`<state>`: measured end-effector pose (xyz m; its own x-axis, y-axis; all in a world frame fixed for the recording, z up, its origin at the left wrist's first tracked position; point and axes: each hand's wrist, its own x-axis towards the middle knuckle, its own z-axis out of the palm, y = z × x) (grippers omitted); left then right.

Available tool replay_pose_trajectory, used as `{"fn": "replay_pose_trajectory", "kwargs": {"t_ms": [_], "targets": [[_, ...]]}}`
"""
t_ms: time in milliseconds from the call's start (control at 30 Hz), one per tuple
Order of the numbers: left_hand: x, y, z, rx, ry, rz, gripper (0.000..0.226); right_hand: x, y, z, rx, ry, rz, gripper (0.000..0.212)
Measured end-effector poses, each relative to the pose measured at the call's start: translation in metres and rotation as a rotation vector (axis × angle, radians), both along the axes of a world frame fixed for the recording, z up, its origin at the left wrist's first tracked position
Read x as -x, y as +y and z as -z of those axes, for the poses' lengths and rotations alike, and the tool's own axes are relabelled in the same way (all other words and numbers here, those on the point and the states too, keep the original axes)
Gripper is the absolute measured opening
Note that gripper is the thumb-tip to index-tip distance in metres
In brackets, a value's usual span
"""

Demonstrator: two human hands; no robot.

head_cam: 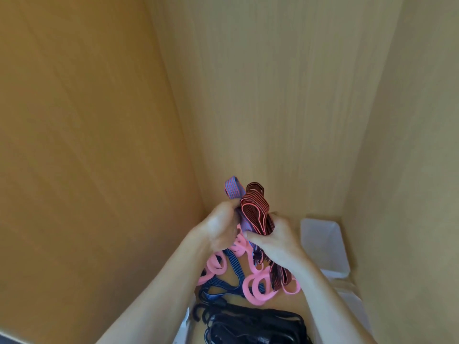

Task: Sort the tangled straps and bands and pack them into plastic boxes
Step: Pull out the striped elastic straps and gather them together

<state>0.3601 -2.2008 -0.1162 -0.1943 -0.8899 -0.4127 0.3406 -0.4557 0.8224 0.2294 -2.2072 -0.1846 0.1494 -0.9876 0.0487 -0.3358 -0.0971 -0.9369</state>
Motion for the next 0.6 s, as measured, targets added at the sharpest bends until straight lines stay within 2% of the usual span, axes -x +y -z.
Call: {"fn": "replay_pose_trajectory", "kwargs": {"t_ms": [100,233,300,333,400,500,600], "targets": [[-0.011,0.000,0.008,0.082,-0.138,0.048,0.043,0.004,0.001,0.005,-0.013,-0.066,0.040,0.017],[-0.044,-0.004,0.035,0.121,-0.278,-0.049,0.031,0.022,-0.002,0.011,-0.039,-0.149,0.105,0.015],[-0.058,-0.001,0.057,0.148,-0.550,-0.063,0.019,0.032,-0.005,0.014,-0.056,-0.246,0.160,0.011],[-0.064,0.003,0.072,0.175,-0.759,0.042,0.016,0.036,-0.006,0.015,-0.059,-0.292,0.192,0.012],[-0.068,0.011,0.101,0.186,-1.089,0.383,0.012,0.041,-0.008,0.015,-0.052,-0.347,0.242,0.016],[-0.066,0.021,0.138,0.164,-1.297,0.624,0.014,0.042,-0.011,0.016,-0.039,-0.354,0.257,0.021],[-0.060,0.022,0.162,0.236,-1.449,0.679,0.021,0.040,-0.011,0.018,-0.041,-0.364,0.242,0.015]]}}
